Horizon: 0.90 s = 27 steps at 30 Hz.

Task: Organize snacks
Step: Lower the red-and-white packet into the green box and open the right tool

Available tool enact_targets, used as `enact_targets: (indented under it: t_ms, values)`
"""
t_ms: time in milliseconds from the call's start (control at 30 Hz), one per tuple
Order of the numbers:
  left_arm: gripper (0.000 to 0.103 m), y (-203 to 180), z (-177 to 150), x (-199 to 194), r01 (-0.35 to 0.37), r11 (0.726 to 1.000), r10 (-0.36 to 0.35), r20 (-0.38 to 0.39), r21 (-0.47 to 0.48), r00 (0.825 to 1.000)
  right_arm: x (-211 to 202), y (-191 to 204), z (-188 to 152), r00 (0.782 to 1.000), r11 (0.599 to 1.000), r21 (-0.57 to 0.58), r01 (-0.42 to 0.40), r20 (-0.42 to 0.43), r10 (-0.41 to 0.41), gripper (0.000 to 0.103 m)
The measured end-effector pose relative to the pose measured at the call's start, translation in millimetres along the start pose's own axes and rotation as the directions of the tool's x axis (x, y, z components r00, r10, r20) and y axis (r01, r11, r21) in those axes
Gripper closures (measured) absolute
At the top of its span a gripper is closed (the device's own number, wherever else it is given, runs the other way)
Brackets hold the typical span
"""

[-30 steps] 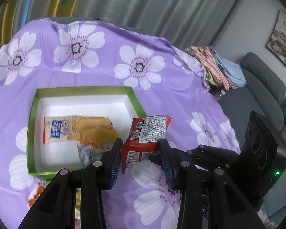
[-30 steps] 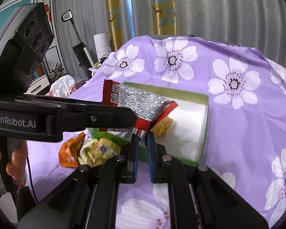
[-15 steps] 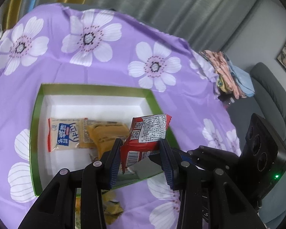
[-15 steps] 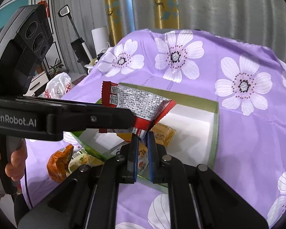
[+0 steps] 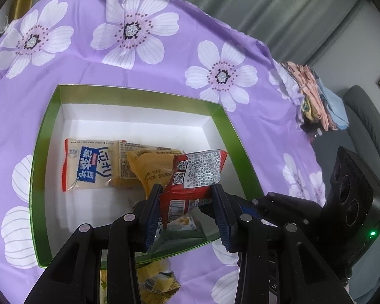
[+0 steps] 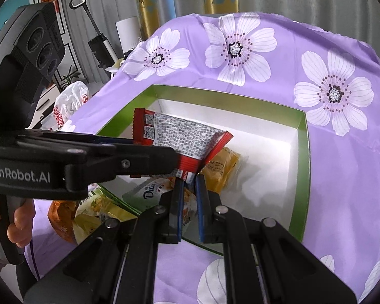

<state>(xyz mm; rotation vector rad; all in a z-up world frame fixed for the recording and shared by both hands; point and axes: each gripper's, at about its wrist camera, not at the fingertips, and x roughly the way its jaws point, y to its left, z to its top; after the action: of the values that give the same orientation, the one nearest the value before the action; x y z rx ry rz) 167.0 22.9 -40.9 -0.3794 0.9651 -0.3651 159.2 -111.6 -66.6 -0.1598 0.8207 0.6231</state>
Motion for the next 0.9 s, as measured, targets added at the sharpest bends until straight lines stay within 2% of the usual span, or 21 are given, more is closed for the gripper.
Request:
enact_targets:
  t_ms: [667, 833, 900]
  values:
    - [0.063, 9.1, -1.5, 12.5, -0.047, 0.998, 0.046, -0.033, -0.030, 0.998, 9.1, 1.0, 0.5, 0.999, 1.000, -0.019, 0.010, -0.035, -0.011, 0.092]
    - [0.063, 6.6, -0.4, 12.0, -0.061, 0.998, 0.061, -0.021, -0.010, 0.998, 7.0, 1.6, 0.9, 1.000, 1.000, -0.014, 0.011, -0.029, -0.011, 0.091]
    - [0.063, 3.3, -0.4, 10.7, -0.090, 0.996, 0.090, -0.013, 0.009, 0.996, 5.4, 1.5, 2.1, 1.000, 1.000, -0.005, 0.013, -0.026, -0.013, 0.091]
